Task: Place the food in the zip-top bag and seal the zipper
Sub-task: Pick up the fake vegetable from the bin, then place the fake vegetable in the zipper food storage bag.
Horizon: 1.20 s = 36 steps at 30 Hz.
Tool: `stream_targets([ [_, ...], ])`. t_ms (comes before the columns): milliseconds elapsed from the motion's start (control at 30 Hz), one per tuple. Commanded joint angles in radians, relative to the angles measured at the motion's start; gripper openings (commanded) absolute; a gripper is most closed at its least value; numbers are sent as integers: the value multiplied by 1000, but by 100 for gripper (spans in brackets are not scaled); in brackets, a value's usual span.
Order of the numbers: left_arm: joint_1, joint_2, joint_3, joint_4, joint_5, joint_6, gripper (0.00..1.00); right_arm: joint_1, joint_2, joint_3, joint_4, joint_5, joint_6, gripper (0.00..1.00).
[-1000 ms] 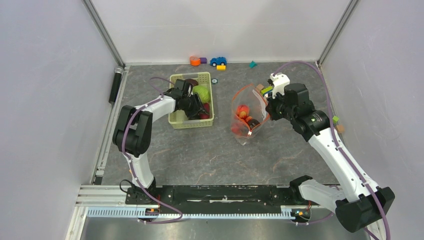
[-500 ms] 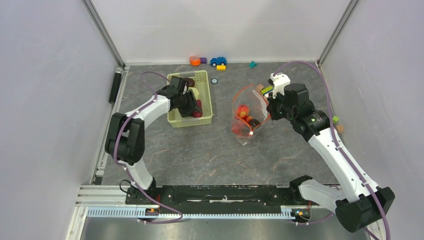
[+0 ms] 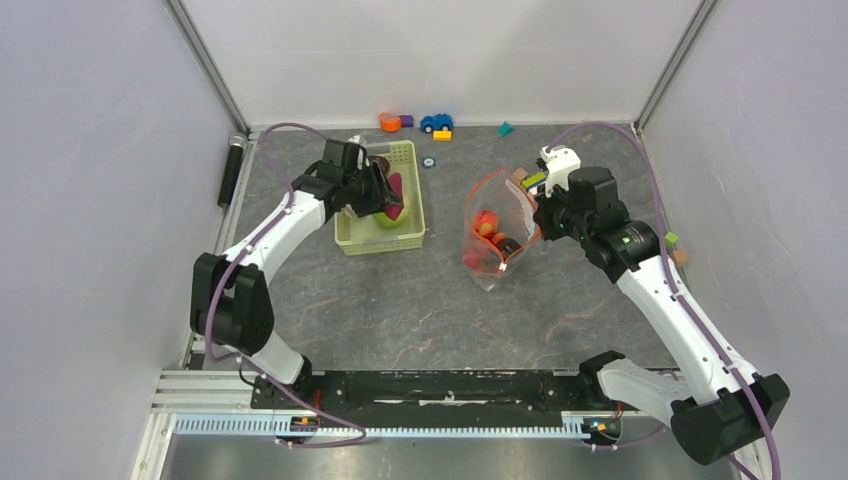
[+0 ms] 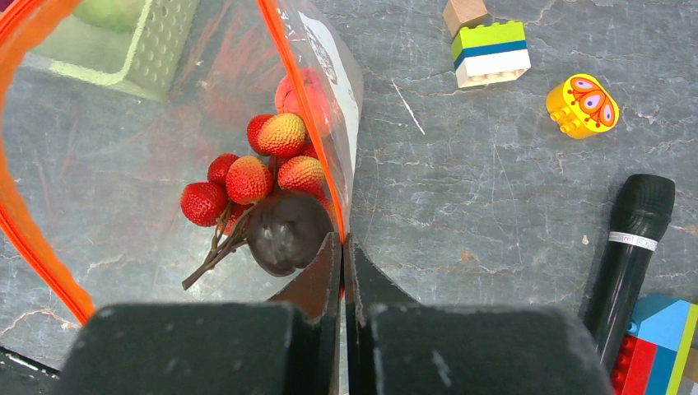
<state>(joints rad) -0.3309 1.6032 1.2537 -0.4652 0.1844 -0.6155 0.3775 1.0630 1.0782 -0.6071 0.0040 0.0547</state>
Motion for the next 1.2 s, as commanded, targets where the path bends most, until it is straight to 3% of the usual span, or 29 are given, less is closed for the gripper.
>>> stream_targets([
  [0, -3, -82, 57, 76, 74, 59, 20, -4, -16, 11, 23, 8, -10, 0],
  [433, -210, -271, 99, 265, 168, 248, 21, -4, -12, 15, 24, -1, -10, 0],
  [700, -347, -247, 108, 370, 332, 309, 22, -3, -17, 7, 24, -1, -12, 0],
  [900, -425, -208, 99, 402, 324, 321, 25, -3, -20, 7, 25, -1, -13, 0],
  [1167, -473, -142, 92, 416, 204, 312, 27, -3, -20, 6, 25, -1, -12, 0],
])
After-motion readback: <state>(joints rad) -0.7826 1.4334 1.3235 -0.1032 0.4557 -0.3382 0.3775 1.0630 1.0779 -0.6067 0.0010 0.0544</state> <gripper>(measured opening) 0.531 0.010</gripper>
